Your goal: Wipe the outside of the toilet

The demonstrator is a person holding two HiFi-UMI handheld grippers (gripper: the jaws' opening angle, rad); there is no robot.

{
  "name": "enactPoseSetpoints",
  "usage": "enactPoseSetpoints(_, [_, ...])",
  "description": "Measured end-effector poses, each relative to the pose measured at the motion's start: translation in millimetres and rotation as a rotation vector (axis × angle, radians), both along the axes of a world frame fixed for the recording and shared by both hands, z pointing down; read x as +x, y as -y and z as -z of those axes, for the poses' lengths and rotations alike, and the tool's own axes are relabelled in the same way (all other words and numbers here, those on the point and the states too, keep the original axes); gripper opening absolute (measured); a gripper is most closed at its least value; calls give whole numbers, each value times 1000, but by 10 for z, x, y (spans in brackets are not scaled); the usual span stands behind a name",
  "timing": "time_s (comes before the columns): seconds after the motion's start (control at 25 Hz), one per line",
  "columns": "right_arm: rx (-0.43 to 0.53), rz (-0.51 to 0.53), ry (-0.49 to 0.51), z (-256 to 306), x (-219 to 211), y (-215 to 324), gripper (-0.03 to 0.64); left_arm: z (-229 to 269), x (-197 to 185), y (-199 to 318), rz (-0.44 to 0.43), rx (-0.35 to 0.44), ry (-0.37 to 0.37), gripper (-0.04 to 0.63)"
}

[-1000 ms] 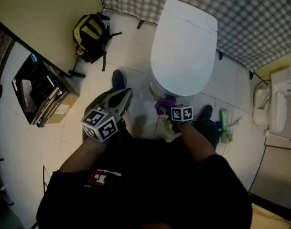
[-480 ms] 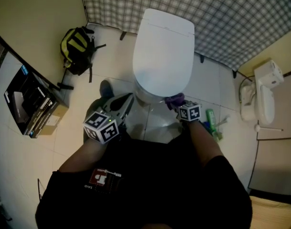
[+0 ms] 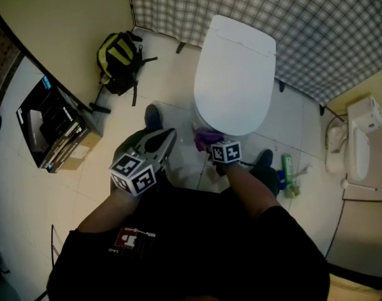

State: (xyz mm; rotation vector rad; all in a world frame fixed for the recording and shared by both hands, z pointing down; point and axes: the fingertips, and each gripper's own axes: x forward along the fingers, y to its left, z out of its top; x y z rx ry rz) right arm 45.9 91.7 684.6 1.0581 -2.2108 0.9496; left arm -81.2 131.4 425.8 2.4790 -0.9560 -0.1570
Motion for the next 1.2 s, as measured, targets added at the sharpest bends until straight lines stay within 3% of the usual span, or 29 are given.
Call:
enactPoseSetpoints(0.2, [47, -71, 137, 145, -618, 557, 91, -159, -490, 39, 94, -44, 50, -5])
enactPoseSetpoints(0.36, [73, -105, 186, 228, -903, 803, 91, -201, -850, 63, 155, -69, 51, -5])
enactPoseSetpoints(0.56, [125, 178, 282, 681, -1173, 220, 91, -156, -929, 203, 158, -41, 36, -5])
enactPoseSetpoints(0.64, [201, 253, 348, 1092, -1045, 61, 91, -116, -888, 353, 143, -3, 50, -5])
enactPoseSetpoints(0.72, [293, 257, 403, 1516, -775, 111, 91, -97, -865, 584, 134, 26, 64, -5])
enactPoseSetpoints(0.84, [406, 190, 412, 1992, -225, 430, 91, -149, -804, 984, 135, 32, 51, -5])
enactPoseSetpoints(1.0, [477, 54, 376, 2306, 456, 1006, 91, -179, -533, 1527, 117, 25, 22, -5])
enactPoseSetpoints(1.2, [502, -21, 367, 2422, 777, 1387, 91, 37, -161, 1924, 64, 74, 30, -5])
